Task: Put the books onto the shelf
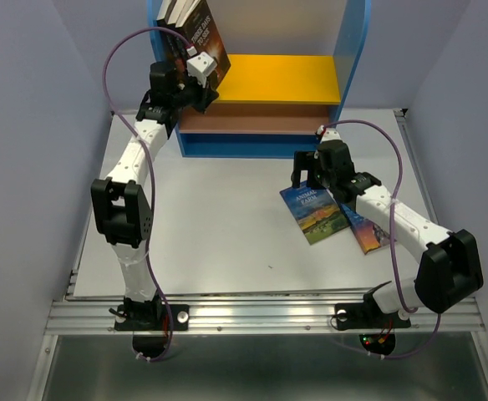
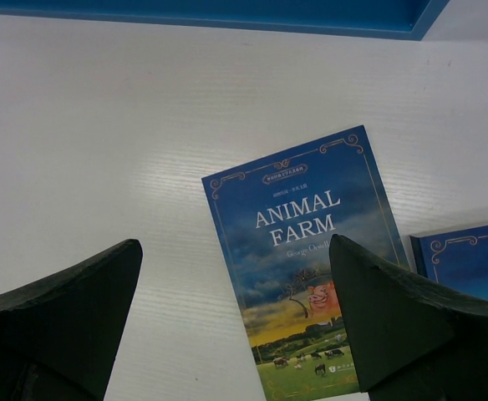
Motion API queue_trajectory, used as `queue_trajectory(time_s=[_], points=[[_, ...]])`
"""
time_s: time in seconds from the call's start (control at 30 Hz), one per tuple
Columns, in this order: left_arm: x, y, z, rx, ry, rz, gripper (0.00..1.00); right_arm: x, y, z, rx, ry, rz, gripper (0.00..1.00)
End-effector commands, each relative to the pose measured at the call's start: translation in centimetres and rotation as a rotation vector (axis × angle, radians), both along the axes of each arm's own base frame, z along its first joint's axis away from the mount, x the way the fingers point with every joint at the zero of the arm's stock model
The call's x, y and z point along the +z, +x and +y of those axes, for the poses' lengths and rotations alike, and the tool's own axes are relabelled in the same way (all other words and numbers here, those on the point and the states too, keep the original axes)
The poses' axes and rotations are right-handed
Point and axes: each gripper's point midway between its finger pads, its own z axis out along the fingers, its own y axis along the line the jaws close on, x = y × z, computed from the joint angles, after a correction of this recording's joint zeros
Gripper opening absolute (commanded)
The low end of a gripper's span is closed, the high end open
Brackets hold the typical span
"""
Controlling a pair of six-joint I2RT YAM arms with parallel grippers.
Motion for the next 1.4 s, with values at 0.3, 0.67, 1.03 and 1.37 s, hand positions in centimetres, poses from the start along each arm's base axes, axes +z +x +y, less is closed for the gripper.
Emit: queue_trajectory(time_s=[0.3,0.67,1.03,1.37], points=[[4.2,1.7,1.0,0.076,-0.035,-0.093,0.0,1.6,1.1,0.6,0.02,0.018,-0.057,1.0],[3.2,0.3,0.6,0.052,-0.064,-0.07,0.0,1.6,1.0,0.6,0.023,0.014,-0.056,1.0],[7.6,-5.1,-0.3,0.06,-0.194,-0.119,0.0,1.4,1.0,1.1,0.043,0.028,-0.045,1.0],[9.5,-5.5,4.5,0.467,-0.37,-0.141,0.0,4.9,0.9,3.2,0.175,0.083,-0.123,1.0]])
